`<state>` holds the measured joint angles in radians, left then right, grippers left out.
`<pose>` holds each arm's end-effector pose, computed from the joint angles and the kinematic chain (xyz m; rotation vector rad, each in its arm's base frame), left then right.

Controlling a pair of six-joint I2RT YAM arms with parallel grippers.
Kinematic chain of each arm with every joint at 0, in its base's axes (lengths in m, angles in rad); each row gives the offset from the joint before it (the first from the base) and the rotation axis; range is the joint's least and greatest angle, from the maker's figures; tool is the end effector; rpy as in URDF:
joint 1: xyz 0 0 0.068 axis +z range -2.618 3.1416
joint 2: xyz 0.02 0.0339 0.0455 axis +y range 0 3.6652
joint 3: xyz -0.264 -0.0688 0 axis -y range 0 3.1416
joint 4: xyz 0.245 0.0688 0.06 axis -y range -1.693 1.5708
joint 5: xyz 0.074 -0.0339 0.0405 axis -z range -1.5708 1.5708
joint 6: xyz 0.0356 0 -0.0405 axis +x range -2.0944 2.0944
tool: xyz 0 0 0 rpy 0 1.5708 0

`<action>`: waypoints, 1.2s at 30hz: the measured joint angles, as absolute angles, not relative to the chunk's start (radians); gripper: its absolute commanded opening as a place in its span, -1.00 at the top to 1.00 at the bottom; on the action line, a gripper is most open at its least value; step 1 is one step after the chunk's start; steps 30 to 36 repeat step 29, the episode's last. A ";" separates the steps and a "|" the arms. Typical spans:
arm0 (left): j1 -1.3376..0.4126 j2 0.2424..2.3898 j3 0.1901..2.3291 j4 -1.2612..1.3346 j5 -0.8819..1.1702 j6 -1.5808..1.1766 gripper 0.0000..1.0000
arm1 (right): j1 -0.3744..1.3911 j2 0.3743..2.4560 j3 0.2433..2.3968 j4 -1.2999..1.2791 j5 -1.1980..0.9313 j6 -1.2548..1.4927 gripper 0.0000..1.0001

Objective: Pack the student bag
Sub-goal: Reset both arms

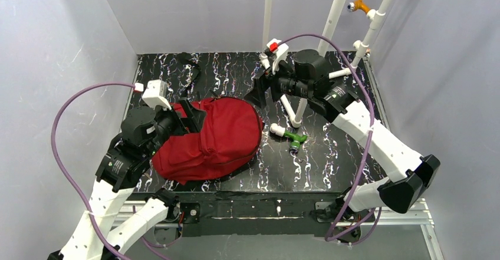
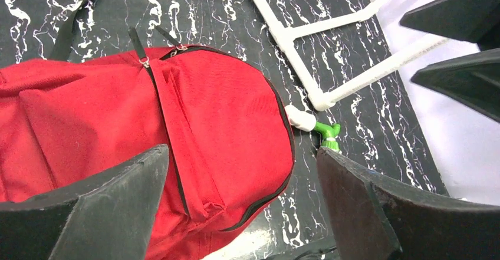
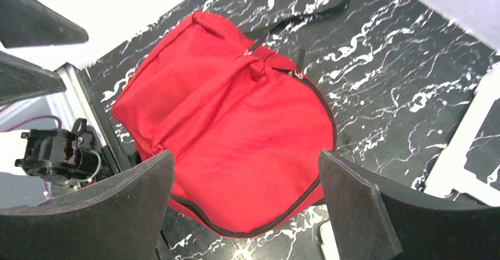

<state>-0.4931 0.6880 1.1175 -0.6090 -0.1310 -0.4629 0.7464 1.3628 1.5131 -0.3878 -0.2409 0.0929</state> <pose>0.1091 -0.0533 0.4182 -0.0707 1.7837 -0.5807 0.2176 0.2128 0.4423 -0.7684 1.7128 0.8057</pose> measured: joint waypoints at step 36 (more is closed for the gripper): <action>-0.493 0.499 1.218 -0.390 -0.292 -0.179 -0.96 | 0.741 0.736 1.376 -0.390 0.484 0.072 -0.97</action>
